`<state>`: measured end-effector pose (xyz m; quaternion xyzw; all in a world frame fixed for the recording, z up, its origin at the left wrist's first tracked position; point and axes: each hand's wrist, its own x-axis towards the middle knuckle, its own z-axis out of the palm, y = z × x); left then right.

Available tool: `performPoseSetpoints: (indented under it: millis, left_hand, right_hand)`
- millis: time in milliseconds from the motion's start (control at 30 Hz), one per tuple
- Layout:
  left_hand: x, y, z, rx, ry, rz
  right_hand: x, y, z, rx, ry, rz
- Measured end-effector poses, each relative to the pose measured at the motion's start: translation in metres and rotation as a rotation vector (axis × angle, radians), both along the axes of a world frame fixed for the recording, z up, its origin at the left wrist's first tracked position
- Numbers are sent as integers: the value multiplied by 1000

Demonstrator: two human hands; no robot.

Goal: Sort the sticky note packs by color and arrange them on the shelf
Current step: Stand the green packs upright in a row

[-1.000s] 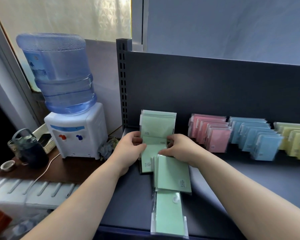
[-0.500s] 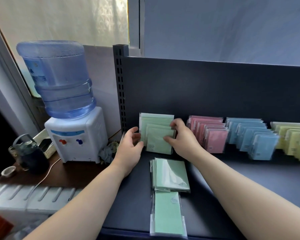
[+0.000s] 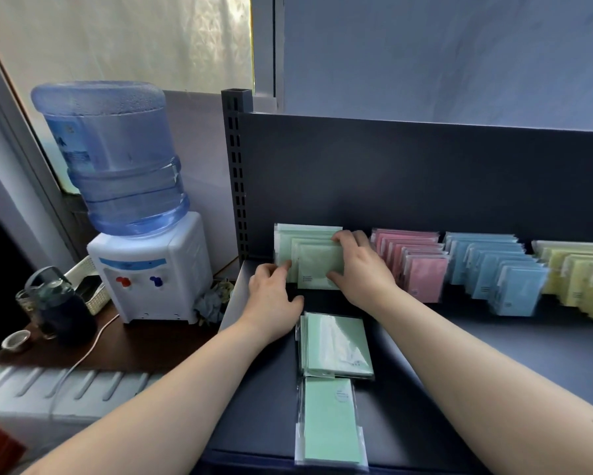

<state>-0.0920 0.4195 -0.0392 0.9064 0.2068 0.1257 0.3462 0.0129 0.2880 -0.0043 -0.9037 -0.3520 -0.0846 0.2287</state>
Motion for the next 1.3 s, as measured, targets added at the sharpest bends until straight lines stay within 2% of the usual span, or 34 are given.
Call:
performPoseSetpoints:
  millis: [333, 600, 700, 900, 1100, 1300]
  left_hand:
    - [0, 2, -3, 2, -19, -62]
    - [2, 3, -5, -22, -40, -20]
    - [4, 2, -4, -23, -40, -6]
    - [6, 5, -7, -29, -33, -6]
    - [19, 9, 9, -156, -44, 42]
    - [21, 5, -3, -119, -195, 87]
  right_hand:
    - [-10, 0, -4, 119, 148, -63]
    - [-12, -17, 1, 134, 89, -74]
    - [-11, -18, 4, 81, 82, -39]
    - [-8, -5, 0, -148, 88, -3]
    - [-11, 0, 2, -169, 19, -39]
    - [-13, -3, 1, -124, -93, 15]
